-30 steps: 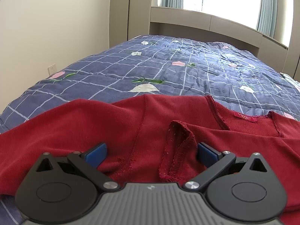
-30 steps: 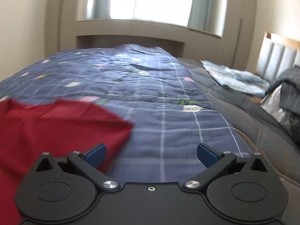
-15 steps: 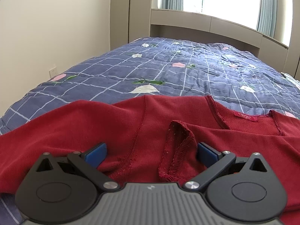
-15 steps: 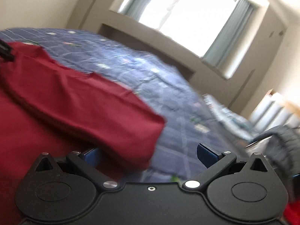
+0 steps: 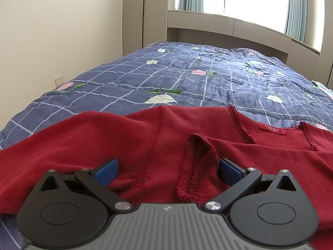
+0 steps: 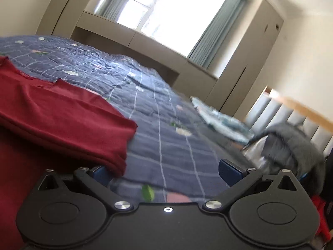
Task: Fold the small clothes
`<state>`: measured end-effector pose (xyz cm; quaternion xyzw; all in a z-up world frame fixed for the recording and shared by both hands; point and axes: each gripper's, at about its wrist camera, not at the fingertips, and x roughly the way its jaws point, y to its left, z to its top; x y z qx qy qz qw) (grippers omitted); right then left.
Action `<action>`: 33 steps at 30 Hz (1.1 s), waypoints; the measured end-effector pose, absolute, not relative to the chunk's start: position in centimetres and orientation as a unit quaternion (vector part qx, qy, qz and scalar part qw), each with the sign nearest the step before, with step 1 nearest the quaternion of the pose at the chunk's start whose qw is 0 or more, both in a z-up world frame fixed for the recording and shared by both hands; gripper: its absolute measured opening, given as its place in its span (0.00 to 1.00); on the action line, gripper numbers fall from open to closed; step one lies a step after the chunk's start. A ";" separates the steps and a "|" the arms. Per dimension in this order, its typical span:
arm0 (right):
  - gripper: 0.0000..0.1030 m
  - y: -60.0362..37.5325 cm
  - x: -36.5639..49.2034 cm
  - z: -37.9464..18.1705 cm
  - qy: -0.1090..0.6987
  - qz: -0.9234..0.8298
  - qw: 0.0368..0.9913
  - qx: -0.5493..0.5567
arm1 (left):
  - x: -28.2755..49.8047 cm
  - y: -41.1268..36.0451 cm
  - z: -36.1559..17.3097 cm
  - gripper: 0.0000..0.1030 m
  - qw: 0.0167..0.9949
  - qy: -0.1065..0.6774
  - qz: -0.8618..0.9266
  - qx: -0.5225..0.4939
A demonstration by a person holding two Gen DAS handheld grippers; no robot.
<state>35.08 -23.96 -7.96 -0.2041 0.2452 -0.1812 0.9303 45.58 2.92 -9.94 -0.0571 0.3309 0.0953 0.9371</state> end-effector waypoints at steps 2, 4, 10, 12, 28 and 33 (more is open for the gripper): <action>0.99 -23.9 35.2 -8.3 0.257 -0.181 0.927 -0.205 | 45.6 2.9 -9.9 1.00 0.937 0.331 0.095 -0.057; 0.99 -23.7 35.3 -8.8 0.268 -0.182 0.922 -0.210 | 45.6 2.9 -9.9 1.00 0.937 0.331 0.095 -0.057; 0.99 -24.3 33.0 -7.9 0.270 -0.189 0.929 -0.167 | 45.6 2.9 -10.0 1.00 0.937 0.331 0.095 -0.058; 0.99 -24.4 31.7 -6.7 0.236 -0.180 0.944 -0.146 | 45.6 2.9 -10.0 1.00 0.937 0.331 0.095 -0.058; 0.99 -23.2 36.5 -8.7 0.265 -0.167 0.932 -0.181 | 45.6 3.1 -10.0 1.00 0.937 0.330 0.095 -0.058; 0.99 -21.9 36.3 -9.3 0.249 -0.179 0.925 -0.225 | 45.6 3.0 -9.9 1.00 0.938 0.329 0.094 -0.060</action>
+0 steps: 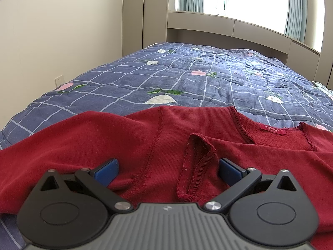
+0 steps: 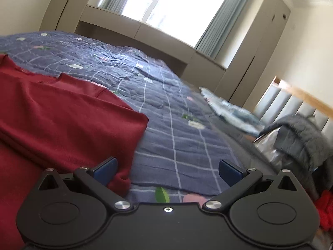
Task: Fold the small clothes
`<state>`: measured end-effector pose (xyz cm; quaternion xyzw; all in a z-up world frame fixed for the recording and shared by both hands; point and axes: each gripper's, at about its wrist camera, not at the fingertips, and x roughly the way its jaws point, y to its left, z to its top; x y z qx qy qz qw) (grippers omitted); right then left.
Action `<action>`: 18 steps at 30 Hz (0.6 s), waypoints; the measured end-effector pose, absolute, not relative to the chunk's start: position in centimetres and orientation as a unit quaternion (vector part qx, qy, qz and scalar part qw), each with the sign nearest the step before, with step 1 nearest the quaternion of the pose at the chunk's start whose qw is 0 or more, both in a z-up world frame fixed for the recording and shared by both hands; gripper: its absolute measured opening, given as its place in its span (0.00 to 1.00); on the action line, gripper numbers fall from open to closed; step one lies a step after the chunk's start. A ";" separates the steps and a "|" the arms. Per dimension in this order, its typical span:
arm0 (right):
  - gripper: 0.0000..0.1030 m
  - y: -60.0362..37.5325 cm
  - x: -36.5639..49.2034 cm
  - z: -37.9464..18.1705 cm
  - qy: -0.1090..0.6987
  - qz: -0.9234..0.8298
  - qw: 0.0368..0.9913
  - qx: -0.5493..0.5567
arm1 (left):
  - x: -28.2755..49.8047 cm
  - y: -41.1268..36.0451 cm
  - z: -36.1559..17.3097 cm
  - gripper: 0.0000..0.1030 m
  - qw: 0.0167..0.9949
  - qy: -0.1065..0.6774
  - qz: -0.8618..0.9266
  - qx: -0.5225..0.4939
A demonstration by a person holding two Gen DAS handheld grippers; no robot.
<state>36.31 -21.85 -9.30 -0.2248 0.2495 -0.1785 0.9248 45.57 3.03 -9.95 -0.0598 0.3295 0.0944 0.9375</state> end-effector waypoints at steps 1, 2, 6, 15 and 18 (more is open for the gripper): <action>0.99 -21.5 36.2 -9.4 0.243 -0.181 0.923 -0.237 | 45.5 3.1 -9.9 1.00 0.938 0.328 0.094 -0.061; 0.99 -21.2 36.1 -9.6 0.238 -0.182 0.921 -0.249 | 45.5 3.2 -9.9 1.00 0.938 0.327 0.094 -0.063; 0.99 -21.4 36.1 -8.0 0.254 -0.172 0.923 -0.232 | 45.4 3.5 -9.6 1.00 0.941 0.320 0.090 -0.072; 0.99 -15.2 31.9 -2.3 0.225 -0.045 0.958 -0.171 | 39.1 5.9 -3.4 1.00 0.953 0.279 0.074 -0.090; 1.00 -12.1 30.5 -2.7 0.224 0.009 0.957 -0.182 | 35.7 8.2 -2.7 1.00 0.950 0.281 0.101 -0.092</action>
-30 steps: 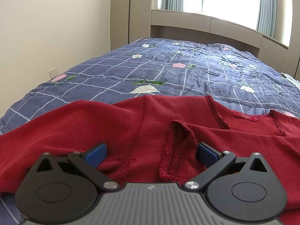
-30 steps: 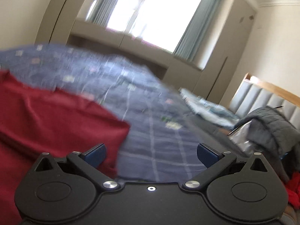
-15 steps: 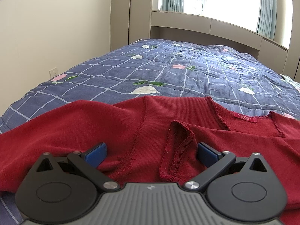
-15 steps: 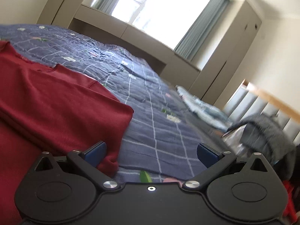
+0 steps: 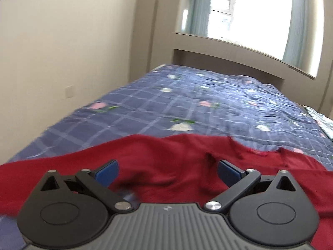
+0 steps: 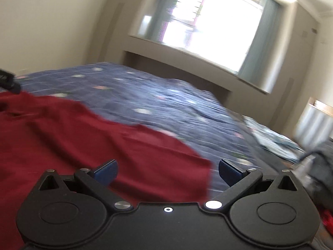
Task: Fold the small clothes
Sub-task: 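Grasp the other sleeve cuff with the left gripper and lift it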
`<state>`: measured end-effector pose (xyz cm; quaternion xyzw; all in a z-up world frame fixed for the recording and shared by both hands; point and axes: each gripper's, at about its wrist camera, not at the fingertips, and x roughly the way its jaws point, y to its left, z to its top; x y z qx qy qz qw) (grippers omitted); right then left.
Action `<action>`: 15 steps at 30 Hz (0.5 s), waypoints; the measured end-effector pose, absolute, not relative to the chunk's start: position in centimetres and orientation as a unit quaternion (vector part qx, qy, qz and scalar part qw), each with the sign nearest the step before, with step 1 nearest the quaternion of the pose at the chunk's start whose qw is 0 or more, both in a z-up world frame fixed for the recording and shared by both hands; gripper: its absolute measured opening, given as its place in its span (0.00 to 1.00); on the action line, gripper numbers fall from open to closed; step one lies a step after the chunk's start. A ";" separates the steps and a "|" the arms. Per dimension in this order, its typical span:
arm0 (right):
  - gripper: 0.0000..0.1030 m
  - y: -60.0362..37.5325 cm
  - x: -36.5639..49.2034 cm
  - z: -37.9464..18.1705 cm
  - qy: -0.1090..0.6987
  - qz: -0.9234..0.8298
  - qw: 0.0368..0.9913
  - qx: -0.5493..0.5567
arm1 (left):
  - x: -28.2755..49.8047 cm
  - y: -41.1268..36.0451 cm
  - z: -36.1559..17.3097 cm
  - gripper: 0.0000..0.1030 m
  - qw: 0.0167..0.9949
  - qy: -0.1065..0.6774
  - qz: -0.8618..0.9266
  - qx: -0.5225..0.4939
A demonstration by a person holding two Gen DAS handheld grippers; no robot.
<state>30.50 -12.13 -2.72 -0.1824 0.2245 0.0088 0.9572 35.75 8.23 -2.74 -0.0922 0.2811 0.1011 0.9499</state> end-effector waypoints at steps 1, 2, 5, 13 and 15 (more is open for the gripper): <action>0.99 -11.3 30.1 -2.9 0.225 0.020 0.956 -0.186 | 34.7 9.3 -2.8 1.00 0.947 0.286 0.109 -0.093; 0.99 -10.4 29.6 -3.2 0.225 0.032 0.955 -0.190 | 33.8 10.3 -2.8 1.00 0.944 0.292 0.119 -0.095; 0.99 -8.4 28.7 -4.0 0.232 0.058 0.952 -0.192 | 30.5 14.6 -3.4 1.00 0.928 0.312 0.164 -0.119; 0.99 -6.4 27.9 -6.6 0.270 0.082 0.938 -0.200 | 23.1 25.8 -7.0 1.00 0.852 0.317 0.313 -0.275; 0.99 -6.2 27.8 -6.9 0.277 0.082 0.935 -0.205 | 22.3 27.3 -7.2 0.99 0.838 0.300 0.337 -0.306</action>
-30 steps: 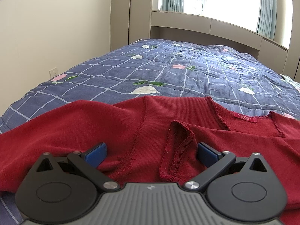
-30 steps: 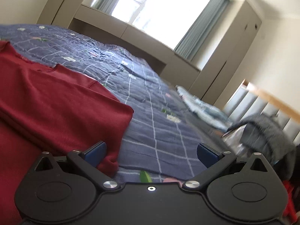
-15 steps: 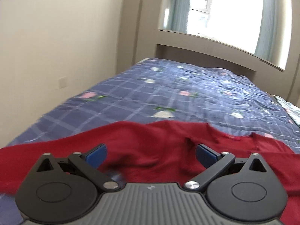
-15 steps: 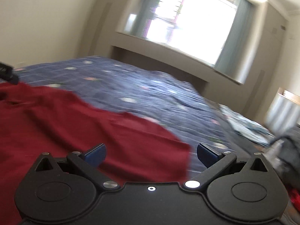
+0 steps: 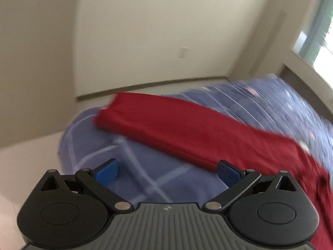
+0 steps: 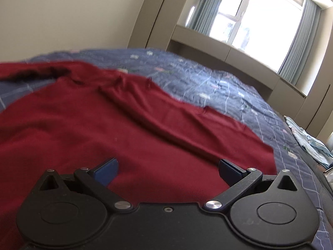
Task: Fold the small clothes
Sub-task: 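Grasp the other sleeve cuff with the left gripper and lift it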
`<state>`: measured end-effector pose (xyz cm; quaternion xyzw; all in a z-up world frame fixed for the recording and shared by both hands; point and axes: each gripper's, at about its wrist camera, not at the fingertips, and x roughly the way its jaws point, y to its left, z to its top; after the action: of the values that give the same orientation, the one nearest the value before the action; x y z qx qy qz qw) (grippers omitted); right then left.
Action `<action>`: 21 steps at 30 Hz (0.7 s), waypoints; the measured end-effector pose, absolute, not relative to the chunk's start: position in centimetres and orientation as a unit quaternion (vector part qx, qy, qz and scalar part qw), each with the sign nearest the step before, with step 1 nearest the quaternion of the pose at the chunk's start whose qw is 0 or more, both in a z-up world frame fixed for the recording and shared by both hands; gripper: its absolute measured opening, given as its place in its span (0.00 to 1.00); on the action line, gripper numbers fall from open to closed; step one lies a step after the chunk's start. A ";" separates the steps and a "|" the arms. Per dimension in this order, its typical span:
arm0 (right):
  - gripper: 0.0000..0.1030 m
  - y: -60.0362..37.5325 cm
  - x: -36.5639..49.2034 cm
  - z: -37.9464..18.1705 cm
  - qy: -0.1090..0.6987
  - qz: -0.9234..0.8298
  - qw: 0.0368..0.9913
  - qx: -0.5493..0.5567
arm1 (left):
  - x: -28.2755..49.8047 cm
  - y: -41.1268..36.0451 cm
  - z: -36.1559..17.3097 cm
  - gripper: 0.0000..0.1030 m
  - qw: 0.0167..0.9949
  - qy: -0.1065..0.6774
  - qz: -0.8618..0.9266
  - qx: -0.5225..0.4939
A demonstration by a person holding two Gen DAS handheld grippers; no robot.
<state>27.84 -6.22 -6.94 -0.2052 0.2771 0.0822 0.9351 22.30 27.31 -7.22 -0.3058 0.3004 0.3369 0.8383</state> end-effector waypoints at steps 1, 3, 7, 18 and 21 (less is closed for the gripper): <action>0.99 -6.2 27.8 -7.0 0.277 0.083 0.935 -0.205 | 22.0 27.8 -7.2 0.99 0.835 0.290 0.343 -0.317; 0.99 -6.3 28.1 -7.1 0.281 0.085 0.934 -0.203 | 21.8 28.7 -7.2 0.98 0.826 0.271 0.358 -0.341; 0.99 -6.6 28.2 -7.3 0.285 0.087 0.934 -0.196 | 21.8 30.5 -7.5 0.74 0.795 0.238 0.400 -0.388; 0.99 -7.0 28.4 -7.4 0.289 0.090 0.935 -0.186 | 20.8 32.8 -7.1 0.03 0.788 0.170 0.417 -0.420; 1.00 -7.3 28.4 -7.3 0.291 0.093 0.935 -0.180 | 22.2 32.2 -4.6 0.03 0.821 0.150 0.398 -0.381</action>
<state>28.42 -7.26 -7.32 -0.1802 0.2909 0.0927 0.9350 22.16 32.21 -4.57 -0.3809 0.1500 0.3985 0.8207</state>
